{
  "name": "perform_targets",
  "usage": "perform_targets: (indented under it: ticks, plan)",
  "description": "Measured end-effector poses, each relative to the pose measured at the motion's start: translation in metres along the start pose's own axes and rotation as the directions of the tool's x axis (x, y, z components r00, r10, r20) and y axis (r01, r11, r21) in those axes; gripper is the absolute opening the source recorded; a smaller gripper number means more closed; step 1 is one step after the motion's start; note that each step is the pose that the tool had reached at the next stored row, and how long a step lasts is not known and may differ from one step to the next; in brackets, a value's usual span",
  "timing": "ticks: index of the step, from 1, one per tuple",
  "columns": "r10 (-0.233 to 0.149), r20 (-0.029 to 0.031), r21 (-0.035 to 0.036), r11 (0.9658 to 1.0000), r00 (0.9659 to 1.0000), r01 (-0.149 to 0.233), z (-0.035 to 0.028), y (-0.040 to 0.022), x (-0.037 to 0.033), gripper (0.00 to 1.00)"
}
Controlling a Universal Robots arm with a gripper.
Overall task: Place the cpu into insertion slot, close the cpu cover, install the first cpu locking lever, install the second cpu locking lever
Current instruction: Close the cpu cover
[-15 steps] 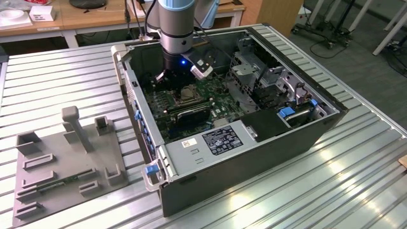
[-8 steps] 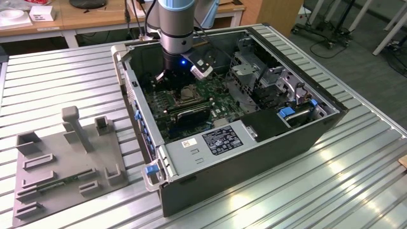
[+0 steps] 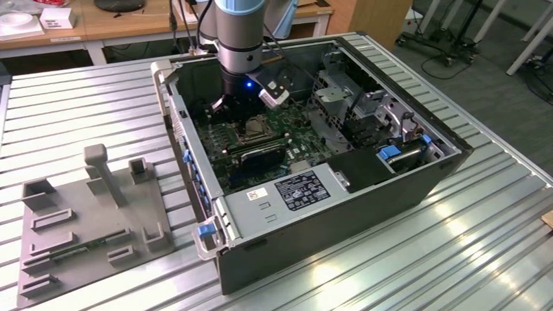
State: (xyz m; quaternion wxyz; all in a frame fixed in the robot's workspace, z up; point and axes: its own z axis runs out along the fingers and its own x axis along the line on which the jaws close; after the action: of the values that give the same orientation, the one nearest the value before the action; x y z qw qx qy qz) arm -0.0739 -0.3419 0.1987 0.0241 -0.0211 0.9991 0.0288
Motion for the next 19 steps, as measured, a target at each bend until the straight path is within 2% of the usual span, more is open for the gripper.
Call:
perform_targets:
  ticks: [11, 19]
  plan:
    - [0.0, 0.0008, -0.0011, 1.0, 1.0, 0.0, -0.0002, 0.0002, -0.0002, 0.11]
    - [0.0, 0.0002, -0.0002, 1.0, 1.0, 0.0, -0.0108, 0.0006, -0.0005, 0.11]
